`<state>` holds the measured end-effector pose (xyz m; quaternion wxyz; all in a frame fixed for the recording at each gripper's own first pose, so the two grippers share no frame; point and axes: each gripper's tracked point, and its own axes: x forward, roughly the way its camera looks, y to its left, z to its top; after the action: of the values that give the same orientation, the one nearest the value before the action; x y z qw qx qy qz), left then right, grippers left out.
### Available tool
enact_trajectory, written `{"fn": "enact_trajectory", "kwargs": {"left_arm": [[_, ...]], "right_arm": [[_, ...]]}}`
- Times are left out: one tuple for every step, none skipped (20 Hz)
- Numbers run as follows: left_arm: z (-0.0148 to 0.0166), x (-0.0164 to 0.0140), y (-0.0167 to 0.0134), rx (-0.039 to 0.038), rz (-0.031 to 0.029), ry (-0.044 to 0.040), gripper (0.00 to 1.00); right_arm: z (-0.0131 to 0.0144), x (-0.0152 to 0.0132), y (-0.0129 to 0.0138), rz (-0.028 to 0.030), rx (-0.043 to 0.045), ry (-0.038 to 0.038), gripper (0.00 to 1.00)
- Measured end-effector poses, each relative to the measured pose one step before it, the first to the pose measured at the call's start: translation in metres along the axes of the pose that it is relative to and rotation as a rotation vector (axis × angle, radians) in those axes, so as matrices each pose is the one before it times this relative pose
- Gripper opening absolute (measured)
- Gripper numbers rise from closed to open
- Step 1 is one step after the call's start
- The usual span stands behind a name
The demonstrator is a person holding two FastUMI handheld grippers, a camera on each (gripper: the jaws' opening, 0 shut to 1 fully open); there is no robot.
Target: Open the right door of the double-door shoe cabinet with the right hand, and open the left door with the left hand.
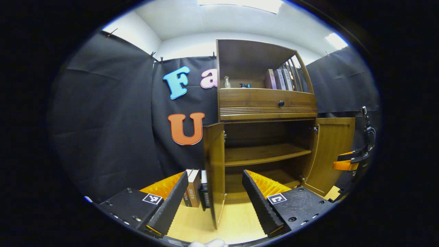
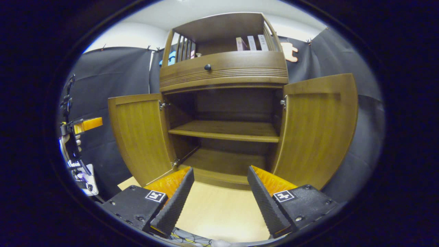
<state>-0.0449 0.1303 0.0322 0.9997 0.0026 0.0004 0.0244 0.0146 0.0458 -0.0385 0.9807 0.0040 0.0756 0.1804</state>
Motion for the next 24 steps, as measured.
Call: {"fn": "enact_trajectory", "kwargs": {"left_arm": [[0.00294,0.00072,-0.02003,0.00361,0.00332,0.00168,0.95],[0.00163,0.00137,-0.01760,0.00323,0.01122,0.00538,0.95],[0.00221,0.00183,-0.02009,-0.00331,-0.00238,-0.00122,0.95],[-0.00392,0.00264,-0.01995,-0.00405,-0.00024,0.00557,0.95],[-0.00099,0.00302,-0.01936,0.00358,-0.00781,-0.00704,0.95],[0.00123,0.00438,-0.01331,0.00021,0.00756,-0.01579,0.96],[-0.00526,0.00394,-0.01462,0.00265,-0.00031,-0.00278,0.96],[-0.00367,0.00139,-0.01439,0.00491,-0.00464,-0.00574,0.96],[-0.00184,0.00096,-0.01387,0.00451,-0.00764,-0.00633,0.96],[-0.00102,0.00070,-0.01137,-0.00053,-0.01091,-0.00623,1.00],[-0.00271,-0.00036,-0.01325,0.00458,-0.01995,-0.00516,1.00],[-0.00353,-0.00192,-0.00521,0.01061,0.00037,-0.00105,1.00],[-0.00434,-0.00131,-0.00084,0.00993,0.01077,0.00062,0.96],[-0.00607,-0.00042,-0.00538,0.00257,-0.01094,0.00501,0.96],[-0.00442,0.00025,-0.00524,-0.00186,-0.01477,0.00855,0.96],[-0.00138,0.00057,-0.00059,0.00330,-0.00783,0.00462,0.96],[-0.00068,0.00098,-0.00126,0.00451,-0.00814,0.00340,0.96],[0.00105,0.00240,-0.00006,0.00042,-0.00754,-0.00346,0.96],[0.00101,0.00233,-0.00060,-0.00288,-0.01098,-0.00217,0.96],[0.00273,0.00187,0.00034,-0.00401,-0.00720,-0.00440,0.96],[0.00214,0.00193,0.00207,-0.00242,-0.00004,-0.00542,0.96],[0.00134,0.00219,0.00274,-0.00341,0.00031,-0.00481,0.96],[-0.00029,0.00196,-0.00006,-0.00455,-0.00377,0.00047,0.96],[-0.00079,0.00228,0.00118,-0.00560,-0.00165,0.00291,0.96]], "right_arm": [[0.00443,-0.00278,-0.00485,-0.00408,-0.00333,-0.01375,0.99],[0.00420,-0.00319,-0.00469,-0.00630,-0.00358,-0.01434,0.99],[0.00434,-0.00211,-0.00531,-0.00777,-0.00184,-0.01211,0.99],[0.00305,-0.00323,-0.00580,-0.00900,0.00248,-0.00912,0.99],[0.00199,-0.00304,-0.00475,-0.00979,0.00598,-0.00833,0.99],[0.00371,-0.00357,-0.00664,-0.01485,0.00989,-0.01396,0.99],[0.00202,-0.00381,-0.00570,-0.01710,0.00775,-0.01130,0.99],[-0.00020,0.00534,-0.00687,-0.02270,0.00650,-0.00589,0.99],[-0.00121,-0.00313,-0.00639,-0.02060,0.00825,-0.00626,0.99],[-0.00121,-0.00318,-0.00569,-0.01822,0.00875,0.00008,0.99],[-0.00205,-0.00274,-0.00510,-0.01874,0.00678,0.00054,0.99],[-0.00075,-0.00294,-0.00598,-0.02307,0.00469,-0.00128,0.99],[0.00073,-0.00307,-0.00545,-0.02205,0.00341,-0.00679,0.99],[0.00266,-0.00232,-0.00587,-0.02322,0.00578,-0.01347,0.99],[0.00055,-0.00170,-0.00378,-0.01746,0.00412,-0.00506,0.99],[0.00107,-0.00149,-0.00182,-0.01153,0.00390,-0.00166,0.99],[-0.00036,0.00015,-0.00080,-0.00940,0.00275,0.00257,0.99],[-0.00046,0.00039,0.00090,-0.00556,0.00160,0.00365,0.99],[-0.00110,0.00113,0.00173,-0.00341,-0.00046,0.00256,0.99],[-0.00043,0.00102,0.00331,0.00003,-0.00333,0.00199,0.99],[-0.00127,0.00036,0.00395,0.00205,-0.00620,0.00450,0.99],[-0.00048,0.00116,0.00464,0.00426,-0.00525,0.00247,0.99],[0.00081,0.00082,0.00329,0.00169,-0.00398,0.00041,0.99],[0.00095,0.00033,0.00326,0.00046,-0.00220,-0.00079,0.99]]}}
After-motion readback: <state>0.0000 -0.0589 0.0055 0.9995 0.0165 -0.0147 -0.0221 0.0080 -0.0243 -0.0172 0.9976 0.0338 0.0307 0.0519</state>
